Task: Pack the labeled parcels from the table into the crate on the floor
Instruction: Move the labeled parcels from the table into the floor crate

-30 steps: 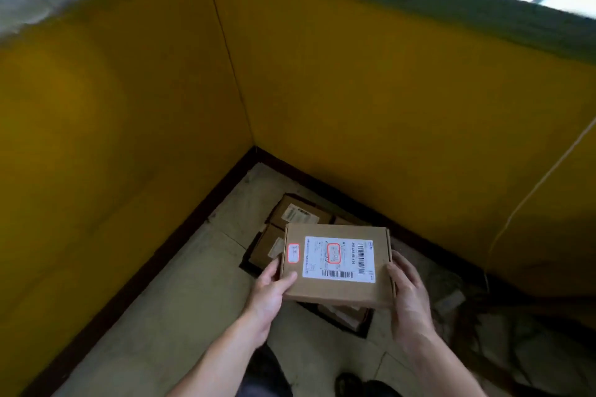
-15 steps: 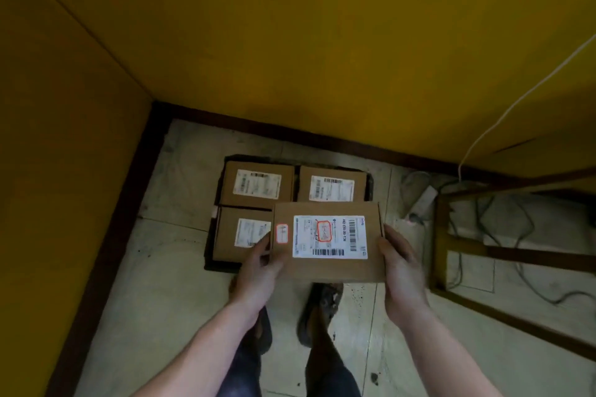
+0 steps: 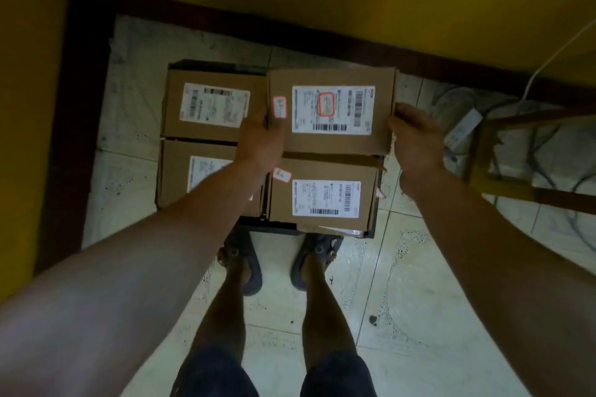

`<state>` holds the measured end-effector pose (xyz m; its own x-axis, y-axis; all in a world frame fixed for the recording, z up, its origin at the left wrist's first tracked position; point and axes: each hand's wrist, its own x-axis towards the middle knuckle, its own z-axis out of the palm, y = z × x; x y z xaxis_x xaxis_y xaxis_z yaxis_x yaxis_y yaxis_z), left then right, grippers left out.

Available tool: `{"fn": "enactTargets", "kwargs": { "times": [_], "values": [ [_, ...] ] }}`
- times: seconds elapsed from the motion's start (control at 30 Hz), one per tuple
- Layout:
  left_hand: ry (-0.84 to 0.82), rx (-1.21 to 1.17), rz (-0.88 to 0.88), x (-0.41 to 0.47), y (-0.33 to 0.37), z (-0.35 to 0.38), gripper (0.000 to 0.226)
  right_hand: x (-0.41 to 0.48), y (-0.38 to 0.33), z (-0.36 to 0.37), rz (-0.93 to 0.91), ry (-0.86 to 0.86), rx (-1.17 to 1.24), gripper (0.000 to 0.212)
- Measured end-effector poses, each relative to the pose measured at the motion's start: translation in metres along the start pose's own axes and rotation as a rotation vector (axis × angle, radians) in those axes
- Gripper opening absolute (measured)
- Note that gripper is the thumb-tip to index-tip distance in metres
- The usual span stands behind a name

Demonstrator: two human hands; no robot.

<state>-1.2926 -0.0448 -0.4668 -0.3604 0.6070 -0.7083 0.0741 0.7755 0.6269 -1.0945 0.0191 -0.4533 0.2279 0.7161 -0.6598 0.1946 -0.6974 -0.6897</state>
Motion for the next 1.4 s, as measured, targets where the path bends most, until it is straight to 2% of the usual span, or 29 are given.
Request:
{"fn": "enactTargets", "kwargs": {
  "times": [0.13, 0.4, 0.5, 0.63, 0.73, 0.8, 0.87, 1.03, 1.2, 1.4],
  "values": [
    [-0.047, 0.072, -0.027, 0.023, 0.000, 0.008, 0.039, 0.022, 0.013, -0.004, 0.020, -0.061, -0.008, 0.022],
    [-0.041, 0.124, -0.054, 0.032, 0.001, 0.017, 0.043, 0.037, 0.021, -0.006, 0.043, -0.226, -0.061, 0.023],
    [-0.043, 0.155, -0.063, 0.028, 0.003, 0.020, 0.041, 0.036, 0.020, -0.012, 0.071, -0.235, -0.094, 0.030],
    [-0.043, 0.135, -0.109, 0.015, 0.009, 0.013, 0.044, 0.028, 0.015, -0.024, 0.102, -0.199, -0.070, 0.016],
    [-0.046, 0.094, -0.129, -0.005, 0.021, 0.005, 0.054, 0.012, 0.005, -0.038, 0.102, -0.171, -0.074, 0.029],
    [-0.037, 0.046, -0.093, -0.027, 0.033, -0.002, 0.042, -0.009, -0.007, -0.050, 0.094, -0.162, -0.056, 0.021],
    [-0.055, -0.017, -0.070, -0.056, 0.046, -0.007, 0.035, -0.040, -0.025, -0.065, 0.080, -0.132, -0.042, 0.034],
    [-0.129, -0.116, 0.000, -0.147, 0.088, -0.016, 0.033, -0.136, -0.073, -0.113, -0.024, -0.045, 0.005, 0.029],
    [-0.385, -0.199, 0.106, -0.250, 0.132, -0.030, 0.031, -0.250, -0.108, -0.172, -0.143, 0.052, 0.033, 0.029],
    [-0.553, -0.198, 0.179, -0.347, 0.177, -0.004, 0.024, -0.348, -0.122, -0.249, -0.182, 0.209, 0.176, 0.023]
  ]
}}
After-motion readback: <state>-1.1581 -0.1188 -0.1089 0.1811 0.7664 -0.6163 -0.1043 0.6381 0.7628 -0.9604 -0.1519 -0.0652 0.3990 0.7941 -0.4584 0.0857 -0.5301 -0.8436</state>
